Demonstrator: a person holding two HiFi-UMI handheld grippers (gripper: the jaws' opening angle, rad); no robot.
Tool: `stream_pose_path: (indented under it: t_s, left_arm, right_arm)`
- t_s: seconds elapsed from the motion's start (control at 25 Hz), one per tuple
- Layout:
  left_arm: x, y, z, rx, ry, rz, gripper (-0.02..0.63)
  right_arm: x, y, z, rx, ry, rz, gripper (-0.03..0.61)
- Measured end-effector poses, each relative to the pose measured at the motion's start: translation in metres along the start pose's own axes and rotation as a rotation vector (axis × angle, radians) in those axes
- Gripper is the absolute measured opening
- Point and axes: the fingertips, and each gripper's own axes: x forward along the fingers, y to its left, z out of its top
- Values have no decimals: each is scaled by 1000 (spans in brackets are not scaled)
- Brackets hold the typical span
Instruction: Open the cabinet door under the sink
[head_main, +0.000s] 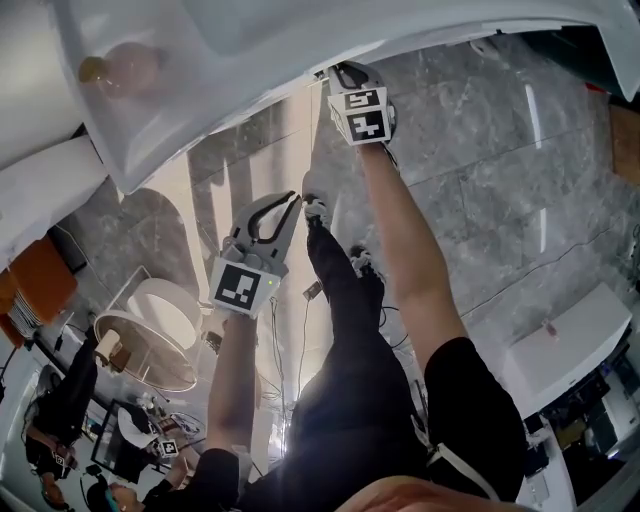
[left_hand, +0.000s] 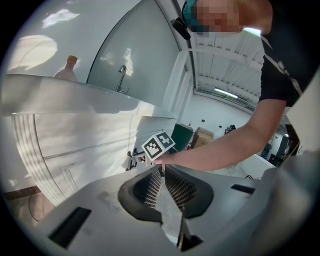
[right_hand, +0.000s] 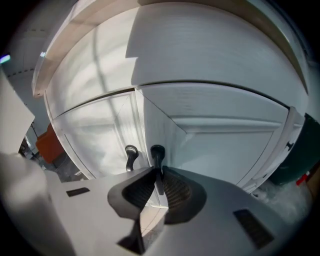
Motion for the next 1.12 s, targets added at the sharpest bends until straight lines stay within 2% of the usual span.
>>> stream_pose_path:
  t_s: [0.56,1.12]
  left_arm:
    - [13,-18,-15,-24,18,12,29]
    - [18,-67,-24,25,39,8,29]
  right_arm:
    - [-47,-6,-37,32,-74,-26,98]
    - [-91,-23,-75,171,-115,-6,104]
